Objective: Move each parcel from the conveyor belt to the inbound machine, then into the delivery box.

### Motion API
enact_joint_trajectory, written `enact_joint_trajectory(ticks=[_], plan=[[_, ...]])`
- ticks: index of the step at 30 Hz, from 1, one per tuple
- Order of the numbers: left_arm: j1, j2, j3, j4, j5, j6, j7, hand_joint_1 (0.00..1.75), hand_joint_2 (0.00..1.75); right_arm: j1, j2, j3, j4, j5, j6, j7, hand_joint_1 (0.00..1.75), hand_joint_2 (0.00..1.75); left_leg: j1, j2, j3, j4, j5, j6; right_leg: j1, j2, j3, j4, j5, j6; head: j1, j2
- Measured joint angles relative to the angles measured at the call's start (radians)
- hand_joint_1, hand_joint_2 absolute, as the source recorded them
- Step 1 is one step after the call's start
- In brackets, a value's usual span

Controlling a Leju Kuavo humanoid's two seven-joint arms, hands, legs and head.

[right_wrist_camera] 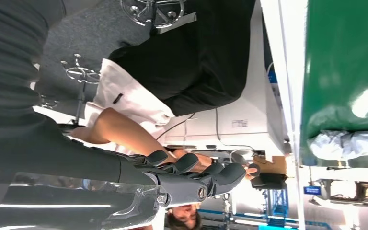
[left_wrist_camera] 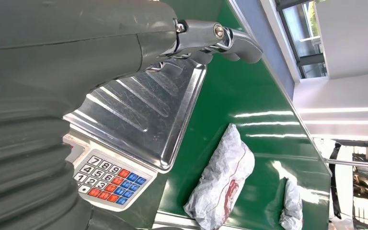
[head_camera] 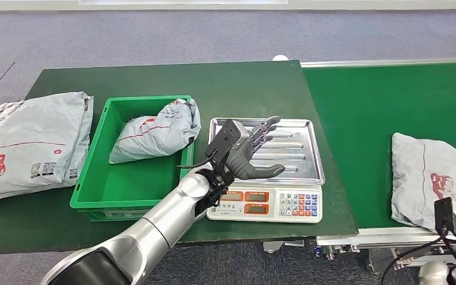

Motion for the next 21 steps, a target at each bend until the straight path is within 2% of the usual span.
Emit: enact_joint_trajectory(ticks=[4, 8, 11, 15, 21], plan=[[0.0, 0.002, 0.014, 0.002, -0.019, 0.0, 0.0, 0.0, 1.75, -0.036, -0.025, 0.025, 0.058, 0.0, -0.019, -0.004, 0.0, 1.75, 0.0, 0.001, -0.001, 0.0, 0.0, 0.0, 0.0, 0.001, 0.0, 0.0, 0.0, 0.0, 0.0, 0.0], [0.004, 0.01, 0.047, -0.001, -0.064, 0.001, -0.003, 0.0, 1.75, -0.126, -0.057, 0.082, 0.181, 0.0, -0.09, 0.017, 0.0, 1.75, 0.0, 0.005, 0.001, 0.0, 0.0, 0.0, 0.0, 0.005, 0.0, 0.0, 0.001, 0.0, 0.0, 0.0], [0.012, 0.016, 0.078, -0.011, -0.093, 0.004, -0.007, 0.0, 1.75, -0.19, -0.062, 0.143, 0.257, 0.001, -0.124, 0.038, 0.0, 1.75, 0.0, 0.004, 0.001, 0.0, 0.001, 0.0, 0.0, 0.005, 0.0, 0.0, 0.001, 0.0, 0.0, 0.0], [0.027, 0.021, 0.112, -0.024, -0.115, 0.008, -0.009, 0.0, 1.75, -0.247, -0.062, 0.218, 0.314, 0.001, -0.127, 0.062, 0.0, 1.75, 0.0, 0.003, 0.001, 0.0, 0.002, -0.001, 0.0, 0.003, 0.0, 0.0, 0.002, 0.0, 0.0, 0.0], [0.037, 0.025, 0.147, -0.038, -0.141, 0.012, -0.009, 0.0, 1.75, -0.29, -0.059, 0.258, 0.371, 0.001, -0.118, 0.047, 0.0, 1.75, 0.0, 0.001, -0.001, 0.0, 0.002, 0.0, 0.0, 0.002, 0.0, 0.0, 0.002, 0.0, 0.0, 0.0]])
